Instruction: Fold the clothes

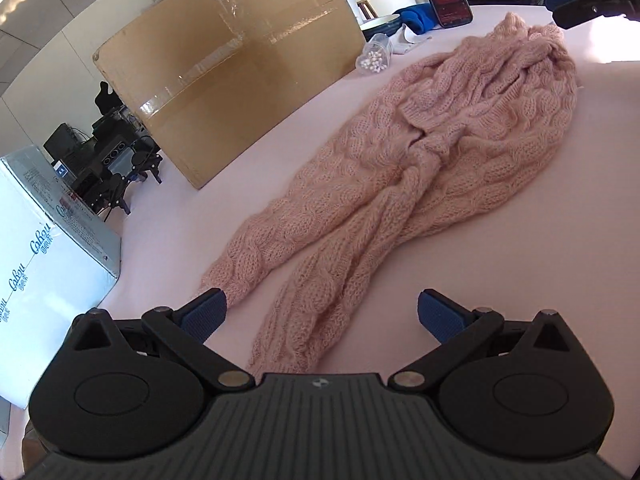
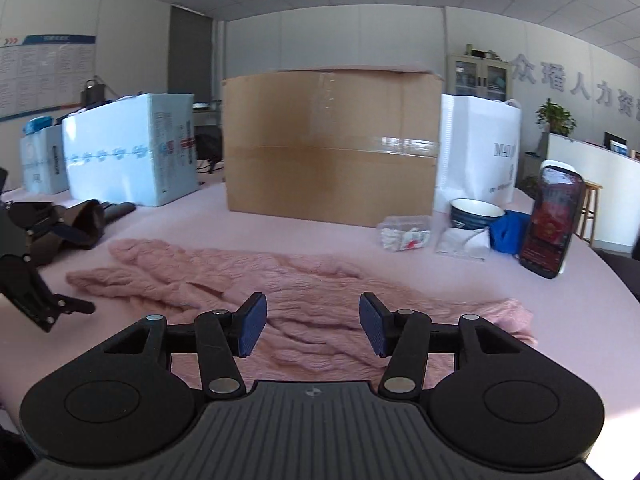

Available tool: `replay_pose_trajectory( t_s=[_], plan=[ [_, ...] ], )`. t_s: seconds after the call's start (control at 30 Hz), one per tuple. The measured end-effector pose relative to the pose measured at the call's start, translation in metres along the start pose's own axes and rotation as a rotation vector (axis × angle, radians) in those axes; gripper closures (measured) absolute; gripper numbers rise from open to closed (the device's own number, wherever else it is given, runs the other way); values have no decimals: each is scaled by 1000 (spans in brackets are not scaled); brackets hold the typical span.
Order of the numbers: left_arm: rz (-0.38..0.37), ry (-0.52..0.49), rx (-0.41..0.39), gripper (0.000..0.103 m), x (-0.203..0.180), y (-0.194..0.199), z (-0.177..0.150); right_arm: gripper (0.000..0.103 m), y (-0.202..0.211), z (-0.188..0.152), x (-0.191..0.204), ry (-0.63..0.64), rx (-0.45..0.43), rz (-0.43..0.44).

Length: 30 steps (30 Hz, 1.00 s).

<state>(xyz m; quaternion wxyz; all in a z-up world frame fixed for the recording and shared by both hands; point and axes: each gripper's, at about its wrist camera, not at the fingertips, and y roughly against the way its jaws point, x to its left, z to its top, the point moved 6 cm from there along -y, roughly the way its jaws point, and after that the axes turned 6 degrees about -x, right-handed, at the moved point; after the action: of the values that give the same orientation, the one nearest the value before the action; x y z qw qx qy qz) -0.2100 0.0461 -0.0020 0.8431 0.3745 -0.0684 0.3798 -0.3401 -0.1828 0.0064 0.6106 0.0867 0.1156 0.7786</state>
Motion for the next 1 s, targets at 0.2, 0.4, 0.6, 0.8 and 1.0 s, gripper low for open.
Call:
replay_pose_trajectory(
  t_s=[0.2, 0.4, 0.6, 0.8, 1.0],
  plan=[
    [-101, -23, 52, 59, -17, 6, 4, 54, -32, -9, 60, 124, 75, 150],
    [-45, 25, 128, 87, 0, 0, -3, 54, -50, -25, 92, 141, 99, 205],
    [80, -144, 143, 84, 4, -3, -8, 40, -51, -32, 103, 210, 93, 215],
    [95, -269, 123, 70, -4, -10, 0, 39, -61, -35, 99, 177, 100, 215],
    [21, -130, 195, 96, 8, -28, 3, 39, -68, -38, 87, 65, 146, 256]
  ],
)
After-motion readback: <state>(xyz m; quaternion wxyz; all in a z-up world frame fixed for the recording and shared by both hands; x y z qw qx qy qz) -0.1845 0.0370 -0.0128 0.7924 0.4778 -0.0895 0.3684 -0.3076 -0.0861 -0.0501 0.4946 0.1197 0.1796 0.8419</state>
